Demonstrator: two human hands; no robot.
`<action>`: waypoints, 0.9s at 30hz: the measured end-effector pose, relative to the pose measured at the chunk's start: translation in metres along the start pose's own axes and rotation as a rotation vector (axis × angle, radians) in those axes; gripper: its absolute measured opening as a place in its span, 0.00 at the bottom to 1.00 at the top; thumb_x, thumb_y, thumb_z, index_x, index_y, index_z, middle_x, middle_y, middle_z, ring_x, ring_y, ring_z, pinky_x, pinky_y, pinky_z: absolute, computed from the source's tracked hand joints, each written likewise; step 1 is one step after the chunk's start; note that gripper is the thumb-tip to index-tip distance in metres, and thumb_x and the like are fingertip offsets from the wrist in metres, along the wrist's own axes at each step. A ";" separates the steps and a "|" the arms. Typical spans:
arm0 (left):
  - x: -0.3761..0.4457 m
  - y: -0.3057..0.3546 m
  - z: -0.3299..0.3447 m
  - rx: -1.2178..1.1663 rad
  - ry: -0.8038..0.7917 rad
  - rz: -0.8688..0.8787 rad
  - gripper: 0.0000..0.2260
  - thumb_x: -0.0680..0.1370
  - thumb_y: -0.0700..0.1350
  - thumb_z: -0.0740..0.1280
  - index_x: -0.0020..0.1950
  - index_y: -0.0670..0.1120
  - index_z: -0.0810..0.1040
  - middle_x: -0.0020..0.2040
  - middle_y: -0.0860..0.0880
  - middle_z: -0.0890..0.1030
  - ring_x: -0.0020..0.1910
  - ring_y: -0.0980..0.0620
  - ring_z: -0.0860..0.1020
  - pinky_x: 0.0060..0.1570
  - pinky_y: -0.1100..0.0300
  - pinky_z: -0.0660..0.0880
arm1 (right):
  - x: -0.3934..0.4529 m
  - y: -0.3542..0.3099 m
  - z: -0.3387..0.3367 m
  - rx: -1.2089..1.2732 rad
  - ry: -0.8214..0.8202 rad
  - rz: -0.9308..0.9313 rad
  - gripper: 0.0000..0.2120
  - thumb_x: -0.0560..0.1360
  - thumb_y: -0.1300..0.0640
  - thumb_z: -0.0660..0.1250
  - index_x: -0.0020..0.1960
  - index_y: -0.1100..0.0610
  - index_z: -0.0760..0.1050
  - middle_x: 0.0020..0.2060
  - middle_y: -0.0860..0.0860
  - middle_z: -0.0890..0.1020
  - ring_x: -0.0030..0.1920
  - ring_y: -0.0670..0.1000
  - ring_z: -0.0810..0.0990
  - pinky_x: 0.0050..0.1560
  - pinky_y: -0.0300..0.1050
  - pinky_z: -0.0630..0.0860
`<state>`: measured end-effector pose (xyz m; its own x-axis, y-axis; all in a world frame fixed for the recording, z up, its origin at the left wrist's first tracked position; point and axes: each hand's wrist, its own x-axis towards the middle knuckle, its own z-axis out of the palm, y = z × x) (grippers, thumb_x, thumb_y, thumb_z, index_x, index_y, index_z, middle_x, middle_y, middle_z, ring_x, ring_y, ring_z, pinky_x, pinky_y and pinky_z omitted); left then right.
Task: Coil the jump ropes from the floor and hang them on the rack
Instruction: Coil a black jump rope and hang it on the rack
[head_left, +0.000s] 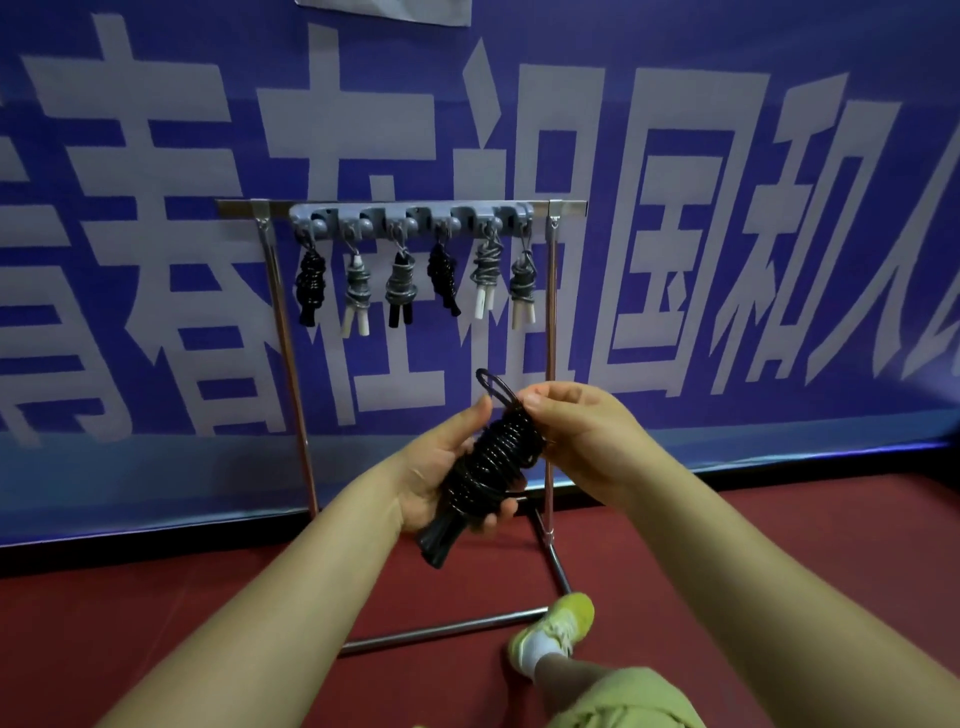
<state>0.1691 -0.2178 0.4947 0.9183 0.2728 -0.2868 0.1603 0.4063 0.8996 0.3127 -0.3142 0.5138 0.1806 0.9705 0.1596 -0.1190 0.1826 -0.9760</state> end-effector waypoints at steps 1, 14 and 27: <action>0.010 0.009 -0.007 0.021 0.044 0.014 0.29 0.61 0.64 0.72 0.50 0.41 0.80 0.40 0.44 0.80 0.30 0.47 0.79 0.25 0.60 0.75 | 0.014 -0.002 -0.008 0.013 0.043 0.000 0.07 0.79 0.64 0.61 0.43 0.62 0.75 0.34 0.52 0.79 0.33 0.46 0.77 0.36 0.36 0.75; 0.139 0.122 -0.082 0.203 0.174 -0.053 0.27 0.66 0.64 0.62 0.48 0.42 0.80 0.39 0.45 0.83 0.35 0.48 0.82 0.30 0.61 0.76 | 0.178 -0.013 -0.088 0.142 0.073 0.090 0.13 0.71 0.55 0.68 0.51 0.61 0.76 0.39 0.53 0.80 0.41 0.49 0.79 0.46 0.43 0.74; 0.266 0.191 -0.122 0.118 0.428 0.176 0.30 0.74 0.70 0.53 0.60 0.49 0.77 0.63 0.45 0.76 0.65 0.43 0.72 0.65 0.40 0.67 | 0.319 -0.048 -0.139 -0.072 0.545 -0.138 0.02 0.77 0.59 0.66 0.49 0.54 0.76 0.46 0.54 0.81 0.50 0.54 0.81 0.47 0.49 0.79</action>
<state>0.3998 0.0390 0.5499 0.7073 0.6737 -0.2141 0.0781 0.2266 0.9709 0.5116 -0.0356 0.5912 0.6701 0.7132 0.2057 0.0053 0.2725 -0.9621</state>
